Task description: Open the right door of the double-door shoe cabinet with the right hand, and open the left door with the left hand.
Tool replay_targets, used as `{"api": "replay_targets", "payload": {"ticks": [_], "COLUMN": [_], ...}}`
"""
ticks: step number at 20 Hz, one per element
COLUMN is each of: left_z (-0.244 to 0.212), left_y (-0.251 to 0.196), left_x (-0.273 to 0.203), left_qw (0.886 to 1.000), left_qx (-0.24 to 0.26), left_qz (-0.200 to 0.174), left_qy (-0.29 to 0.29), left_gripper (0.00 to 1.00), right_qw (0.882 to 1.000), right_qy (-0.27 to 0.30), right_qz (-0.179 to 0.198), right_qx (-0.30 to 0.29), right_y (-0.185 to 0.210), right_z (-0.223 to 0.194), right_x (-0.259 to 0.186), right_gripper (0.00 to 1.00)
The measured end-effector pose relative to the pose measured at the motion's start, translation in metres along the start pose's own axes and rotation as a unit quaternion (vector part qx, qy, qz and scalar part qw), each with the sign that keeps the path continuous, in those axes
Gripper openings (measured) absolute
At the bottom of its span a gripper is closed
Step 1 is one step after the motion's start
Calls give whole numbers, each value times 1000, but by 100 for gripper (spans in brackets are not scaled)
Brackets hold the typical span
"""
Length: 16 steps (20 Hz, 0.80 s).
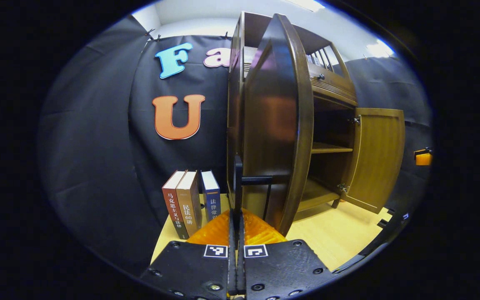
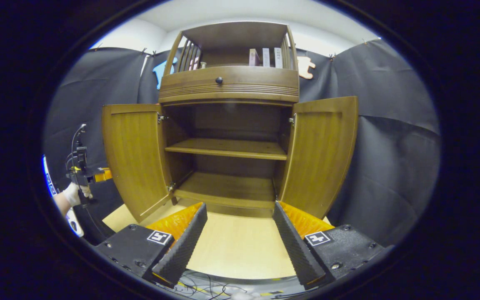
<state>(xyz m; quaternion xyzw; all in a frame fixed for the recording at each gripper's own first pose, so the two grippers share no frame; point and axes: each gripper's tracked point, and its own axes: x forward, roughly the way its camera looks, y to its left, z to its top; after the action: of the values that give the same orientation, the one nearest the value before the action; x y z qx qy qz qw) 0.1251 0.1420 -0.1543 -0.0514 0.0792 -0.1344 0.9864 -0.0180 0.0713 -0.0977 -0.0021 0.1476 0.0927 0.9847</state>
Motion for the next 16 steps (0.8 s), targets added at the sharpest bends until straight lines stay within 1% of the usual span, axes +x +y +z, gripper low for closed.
{"api": "replay_targets", "payload": {"ticks": [3, 5, 9, 12, 13, 16], "left_z": [6, 13, 29, 43, 50, 72], "left_y": [6, 8, 20, 22, 21, -2], "left_x": [-11, -21, -47, -72, -80, -104], "left_qw": [1000, 1000, 998, 994, 992, 986], "left_qx": [2, 5, 20, 36, 38, 43], "left_qz": [11, 16, 52, 98, 115, 152], "left_qy": [-2, -8, -22, -25, -30, -45], "left_gripper": [2, 12, 61, 97, 98, 97], "right_qw": [1000, 1000, 1000, 1000, 1000, 1000], "right_qy": [0, -2, -6, -12, -14, -23], "right_qz": [-3, -4, -8, -11, -13, -6], "right_qx": [5, 5, 10, 13, 14, 20], "right_y": [-3, -3, -3, -4, -5, -5], "right_z": [-1, 0, 1, 4, 4, 7], "right_x": [-2, -2, -4, -6, -6, -7], "right_gripper": [100, 100, 100, 100, 100, 100]}}
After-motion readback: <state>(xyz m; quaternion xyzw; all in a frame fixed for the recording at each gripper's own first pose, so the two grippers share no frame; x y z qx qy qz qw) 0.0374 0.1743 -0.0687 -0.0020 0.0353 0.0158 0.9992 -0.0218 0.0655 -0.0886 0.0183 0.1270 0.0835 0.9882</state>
